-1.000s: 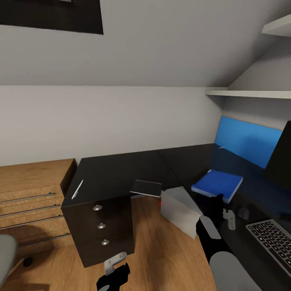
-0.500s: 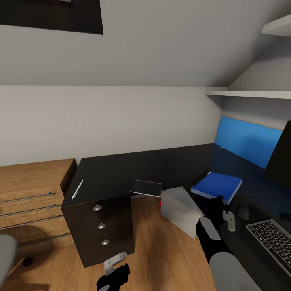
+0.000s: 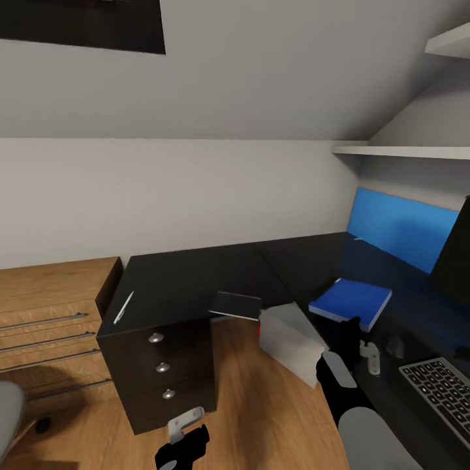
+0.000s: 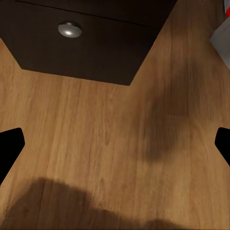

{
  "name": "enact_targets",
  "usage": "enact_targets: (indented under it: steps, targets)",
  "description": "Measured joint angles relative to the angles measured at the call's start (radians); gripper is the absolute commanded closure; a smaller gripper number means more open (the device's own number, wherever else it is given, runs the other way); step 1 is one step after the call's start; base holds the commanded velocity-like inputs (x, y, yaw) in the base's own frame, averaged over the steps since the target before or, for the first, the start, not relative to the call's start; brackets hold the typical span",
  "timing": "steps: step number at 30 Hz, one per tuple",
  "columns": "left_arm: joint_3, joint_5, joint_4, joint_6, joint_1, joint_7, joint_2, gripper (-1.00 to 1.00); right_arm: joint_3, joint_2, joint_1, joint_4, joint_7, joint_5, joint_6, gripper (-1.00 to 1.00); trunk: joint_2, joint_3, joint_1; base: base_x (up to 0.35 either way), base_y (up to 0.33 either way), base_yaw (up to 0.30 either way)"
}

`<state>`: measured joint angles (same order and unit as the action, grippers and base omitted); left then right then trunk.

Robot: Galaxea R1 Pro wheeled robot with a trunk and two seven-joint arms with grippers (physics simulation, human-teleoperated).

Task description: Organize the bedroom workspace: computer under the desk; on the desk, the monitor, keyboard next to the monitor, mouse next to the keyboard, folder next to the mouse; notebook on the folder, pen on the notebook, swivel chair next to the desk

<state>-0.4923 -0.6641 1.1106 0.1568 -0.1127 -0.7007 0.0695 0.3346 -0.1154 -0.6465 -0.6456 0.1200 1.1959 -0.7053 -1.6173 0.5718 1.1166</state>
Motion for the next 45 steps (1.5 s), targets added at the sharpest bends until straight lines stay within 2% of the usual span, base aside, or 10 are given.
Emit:
enact_targets:
  steps: [45]
  targets:
    - [0.0,0.004,-0.008,0.0,0.0,0.0,0.001,-1.0,0.0,0.002,0.0,0.018,0.0,-0.002,-0.005,1.0,0.0,0.0,0.0,0.013,-0.019,0.0]
